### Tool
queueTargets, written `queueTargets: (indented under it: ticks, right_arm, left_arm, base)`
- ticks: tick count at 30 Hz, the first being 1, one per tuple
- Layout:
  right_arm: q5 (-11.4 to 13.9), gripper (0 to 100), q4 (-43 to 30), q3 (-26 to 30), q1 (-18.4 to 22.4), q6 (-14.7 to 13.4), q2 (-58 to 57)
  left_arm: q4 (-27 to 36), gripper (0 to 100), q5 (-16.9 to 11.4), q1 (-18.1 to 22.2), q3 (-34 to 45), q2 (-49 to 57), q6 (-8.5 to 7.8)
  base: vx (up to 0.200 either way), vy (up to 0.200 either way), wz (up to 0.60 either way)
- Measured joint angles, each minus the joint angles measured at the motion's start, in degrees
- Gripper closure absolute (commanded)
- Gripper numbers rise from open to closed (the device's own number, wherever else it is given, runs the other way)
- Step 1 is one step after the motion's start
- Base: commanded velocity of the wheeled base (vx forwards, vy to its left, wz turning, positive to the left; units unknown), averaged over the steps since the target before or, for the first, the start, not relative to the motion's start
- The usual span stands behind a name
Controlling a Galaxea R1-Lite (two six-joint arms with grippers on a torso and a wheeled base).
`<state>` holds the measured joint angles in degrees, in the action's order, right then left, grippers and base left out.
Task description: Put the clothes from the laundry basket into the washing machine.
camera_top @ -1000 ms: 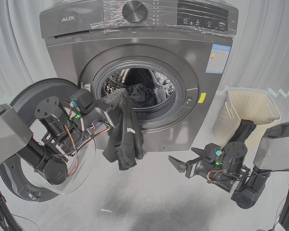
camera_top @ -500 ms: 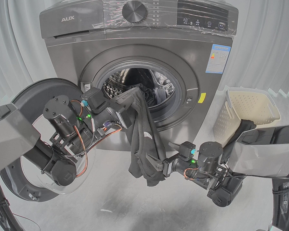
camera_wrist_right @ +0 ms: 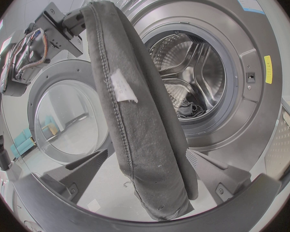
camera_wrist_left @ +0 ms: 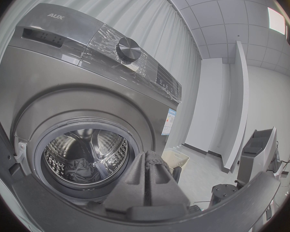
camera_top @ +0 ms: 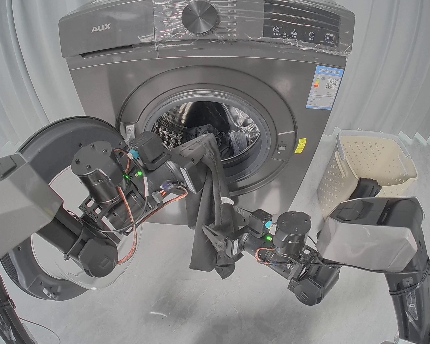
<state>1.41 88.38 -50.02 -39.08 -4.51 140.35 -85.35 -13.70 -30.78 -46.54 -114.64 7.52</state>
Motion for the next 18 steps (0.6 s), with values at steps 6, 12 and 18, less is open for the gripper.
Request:
queueTargets:
  ticks: [6,12,18]
  right_arm:
    - [0.02,0,-0.82,-3.71,-0.05,0.09,1.79]
    - [-0.02,0,-2.24,-9.22,-0.22,0.44,3.72]
    - [-1.17,0,-3.72,-13.35,-0.35,0.44,6.58]
  left_arm:
    - [0.04,100,0.65,-0.78,-0.63,0.04,-0.05]
    - [0.01,100,0.76,-1.11,-1.08,0.04,-0.05]
    - [-0.02,100,1.1,-1.16,-1.27,0.12,-0.06]
  base:
    - [0.0,0.0,0.0]
    - [0.0,0.0,0.0]
    - [0.0,0.0,0.0]
